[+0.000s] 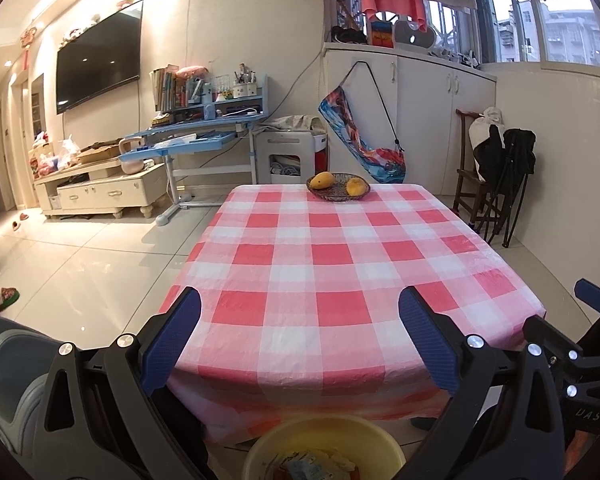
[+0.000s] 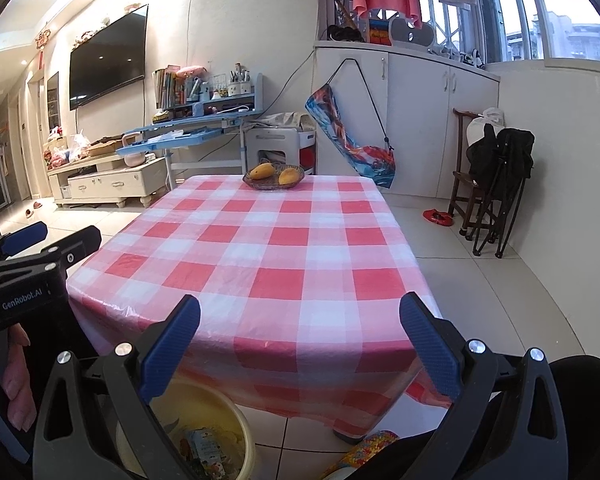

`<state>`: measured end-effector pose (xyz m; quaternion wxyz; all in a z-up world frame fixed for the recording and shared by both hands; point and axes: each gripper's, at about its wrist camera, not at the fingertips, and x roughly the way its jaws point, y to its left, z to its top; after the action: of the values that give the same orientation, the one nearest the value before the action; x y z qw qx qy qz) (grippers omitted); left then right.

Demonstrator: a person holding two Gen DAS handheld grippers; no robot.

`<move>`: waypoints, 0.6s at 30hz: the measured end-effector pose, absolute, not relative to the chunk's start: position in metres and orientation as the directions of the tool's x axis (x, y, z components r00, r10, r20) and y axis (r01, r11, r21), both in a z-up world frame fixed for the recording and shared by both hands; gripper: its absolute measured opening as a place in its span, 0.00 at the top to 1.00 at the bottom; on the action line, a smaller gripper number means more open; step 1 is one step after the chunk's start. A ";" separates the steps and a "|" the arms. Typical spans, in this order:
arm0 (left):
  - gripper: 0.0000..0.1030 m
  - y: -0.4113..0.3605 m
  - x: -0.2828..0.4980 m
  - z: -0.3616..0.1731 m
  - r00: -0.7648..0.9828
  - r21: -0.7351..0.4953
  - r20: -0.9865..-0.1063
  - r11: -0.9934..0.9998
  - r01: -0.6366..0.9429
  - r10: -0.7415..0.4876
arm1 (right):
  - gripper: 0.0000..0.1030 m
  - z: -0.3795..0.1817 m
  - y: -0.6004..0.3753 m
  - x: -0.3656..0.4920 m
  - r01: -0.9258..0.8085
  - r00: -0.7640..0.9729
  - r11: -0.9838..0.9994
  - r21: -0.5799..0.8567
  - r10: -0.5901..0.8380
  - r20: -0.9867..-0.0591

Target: Collect trash

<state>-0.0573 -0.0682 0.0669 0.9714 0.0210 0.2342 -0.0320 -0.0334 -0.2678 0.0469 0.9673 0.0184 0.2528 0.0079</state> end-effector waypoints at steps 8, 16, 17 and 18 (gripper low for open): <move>0.07 -0.077 -0.062 0.073 0.890 0.063 -0.452 0.992 0.106 -0.067 | 0.07 0.048 -0.278 -0.035 0.020 0.875 0.999 0.038 0.001 -0.484; 0.07 -0.074 -0.060 0.079 0.890 0.009 -0.448 0.995 0.099 -0.084 | 0.07 0.050 -0.281 -0.033 0.031 0.875 0.999 0.036 -0.009 -0.484; 0.07 -0.074 -0.060 0.080 0.891 0.007 -0.446 0.995 0.098 -0.085 | 0.07 0.050 -0.282 -0.032 0.033 0.874 0.999 0.037 -0.011 -0.486; 0.07 -0.074 -0.060 0.081 0.892 0.002 -0.445 0.995 0.097 -0.086 | 0.07 0.050 -0.283 -0.030 0.037 0.872 0.999 0.037 -0.014 -0.490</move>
<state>-0.0604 -0.0736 0.0815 0.9725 0.0123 0.2280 -0.0469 -0.0305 -0.2829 0.0498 0.9671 0.0228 0.2529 -0.0134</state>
